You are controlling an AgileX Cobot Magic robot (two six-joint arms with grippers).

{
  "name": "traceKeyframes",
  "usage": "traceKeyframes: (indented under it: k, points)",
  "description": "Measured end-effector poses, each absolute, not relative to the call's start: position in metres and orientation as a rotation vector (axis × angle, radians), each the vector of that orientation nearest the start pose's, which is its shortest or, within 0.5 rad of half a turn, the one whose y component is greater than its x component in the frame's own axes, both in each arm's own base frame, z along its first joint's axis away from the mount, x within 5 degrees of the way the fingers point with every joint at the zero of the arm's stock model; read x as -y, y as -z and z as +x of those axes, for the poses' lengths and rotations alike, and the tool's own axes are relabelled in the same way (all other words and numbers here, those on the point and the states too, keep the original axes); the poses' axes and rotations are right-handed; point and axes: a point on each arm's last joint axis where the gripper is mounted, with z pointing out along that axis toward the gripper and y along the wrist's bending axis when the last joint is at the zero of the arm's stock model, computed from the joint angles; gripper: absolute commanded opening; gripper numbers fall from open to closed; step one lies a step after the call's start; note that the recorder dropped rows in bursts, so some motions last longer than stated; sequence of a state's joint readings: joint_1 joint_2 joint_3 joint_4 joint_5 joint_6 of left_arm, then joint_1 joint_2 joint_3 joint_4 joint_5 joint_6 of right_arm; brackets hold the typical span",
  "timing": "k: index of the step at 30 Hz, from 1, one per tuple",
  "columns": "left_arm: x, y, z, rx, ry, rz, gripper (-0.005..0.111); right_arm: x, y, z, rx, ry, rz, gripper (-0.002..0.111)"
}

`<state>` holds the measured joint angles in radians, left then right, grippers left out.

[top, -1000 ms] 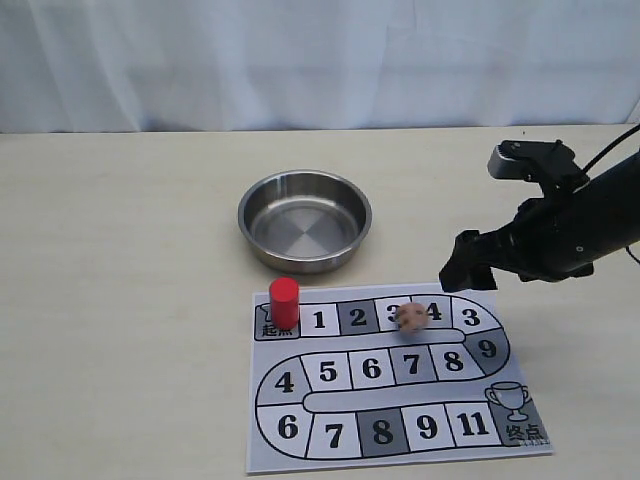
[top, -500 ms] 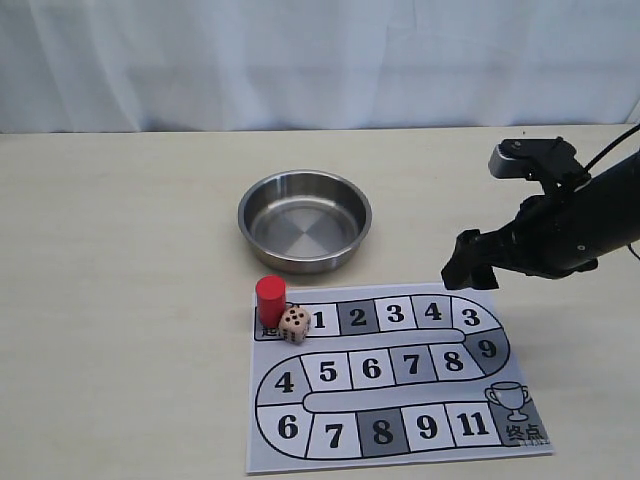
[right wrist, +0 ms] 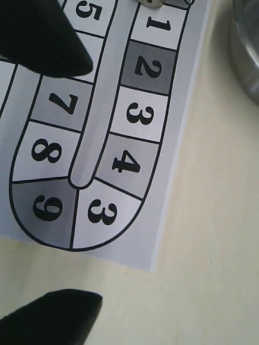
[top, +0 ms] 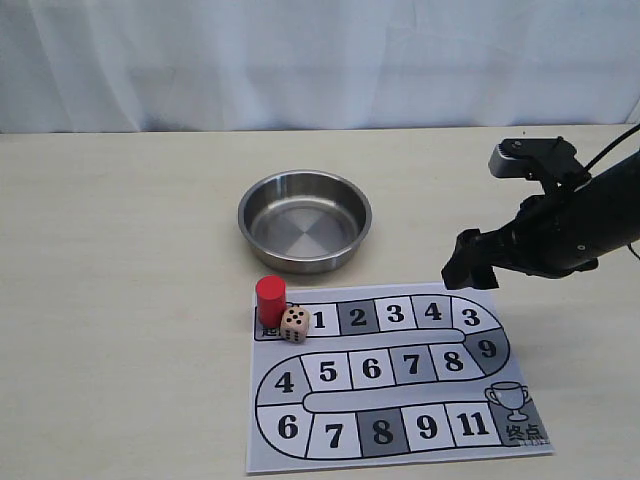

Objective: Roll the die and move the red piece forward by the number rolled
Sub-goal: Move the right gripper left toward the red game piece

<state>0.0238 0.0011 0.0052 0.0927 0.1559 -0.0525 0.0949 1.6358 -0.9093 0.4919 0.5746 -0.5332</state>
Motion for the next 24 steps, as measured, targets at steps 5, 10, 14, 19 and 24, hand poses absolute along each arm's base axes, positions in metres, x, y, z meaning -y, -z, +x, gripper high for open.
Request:
traceKeyframes:
  k: [5, 10, 14, 19, 24]
  points:
    - [-0.003, -0.197, 0.056, -1.646, -0.06, 0.002, 0.0, -0.053, -0.19, 0.303, -2.686, -0.355, -0.346, 0.088]
    - [-0.003, -0.197, 0.056, -1.646, -0.06, 0.002, 0.0, -0.066, -0.19, 0.3, -2.681, -0.368, -0.411, 0.053]
    - [-0.003, -0.197, 0.056, -1.646, -0.06, 0.002, 0.0, -0.087, -0.19, 0.295, -2.665, -0.385, -0.53, 0.028]
    - [-0.003, -0.197, 0.056, -1.646, -0.06, 0.002, 0.0, -0.112, -0.19, 0.286, -2.636, -0.402, -0.681, 0.004]
    - [-0.003, -0.197, 0.056, -1.646, -0.06, 0.002, 0.0, -0.141, -0.19, 0.274, -2.584, -0.416, -0.839, 0.004]
